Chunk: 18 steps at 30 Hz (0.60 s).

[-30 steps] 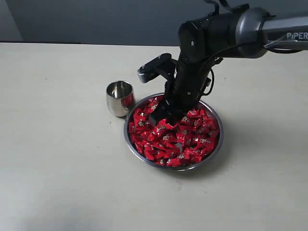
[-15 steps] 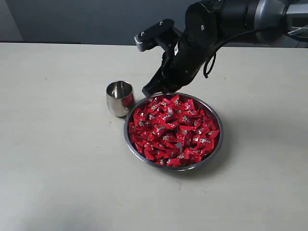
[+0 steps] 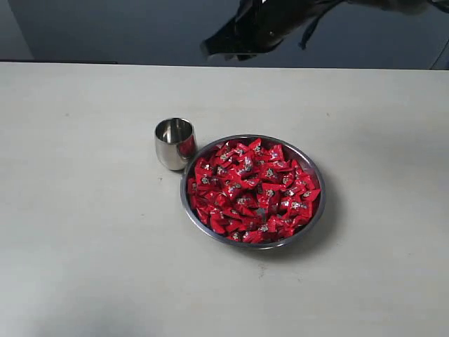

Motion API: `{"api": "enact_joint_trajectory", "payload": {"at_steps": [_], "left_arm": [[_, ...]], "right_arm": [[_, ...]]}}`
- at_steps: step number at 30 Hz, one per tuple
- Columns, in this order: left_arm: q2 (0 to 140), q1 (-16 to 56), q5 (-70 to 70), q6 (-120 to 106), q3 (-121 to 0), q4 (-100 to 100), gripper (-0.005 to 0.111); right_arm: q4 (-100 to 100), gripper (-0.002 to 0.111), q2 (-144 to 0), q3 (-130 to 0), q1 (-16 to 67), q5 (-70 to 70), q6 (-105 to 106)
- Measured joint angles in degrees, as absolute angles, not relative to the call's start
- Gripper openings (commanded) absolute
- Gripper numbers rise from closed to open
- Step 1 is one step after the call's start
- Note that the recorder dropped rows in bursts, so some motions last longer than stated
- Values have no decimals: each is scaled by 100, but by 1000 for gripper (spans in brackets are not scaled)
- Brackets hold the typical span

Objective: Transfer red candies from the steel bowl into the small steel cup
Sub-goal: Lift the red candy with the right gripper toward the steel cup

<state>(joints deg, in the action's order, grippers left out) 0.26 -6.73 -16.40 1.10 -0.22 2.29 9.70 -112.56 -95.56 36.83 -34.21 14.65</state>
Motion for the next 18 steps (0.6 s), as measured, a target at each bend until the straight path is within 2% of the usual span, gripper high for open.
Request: {"api": "enact_joint_trajectory", "payload": {"at_steps": [12, 18], "left_arm": [[26, -673, -1640, 110, -22, 229, 0], [26, -673, -1640, 110, -22, 229, 0]], "right_arm": [[2493, -1, -12930, -11955, 3683, -5371, 2567], [2716, -1, -13293, -12367, 3801, -5817, 2595]]}}
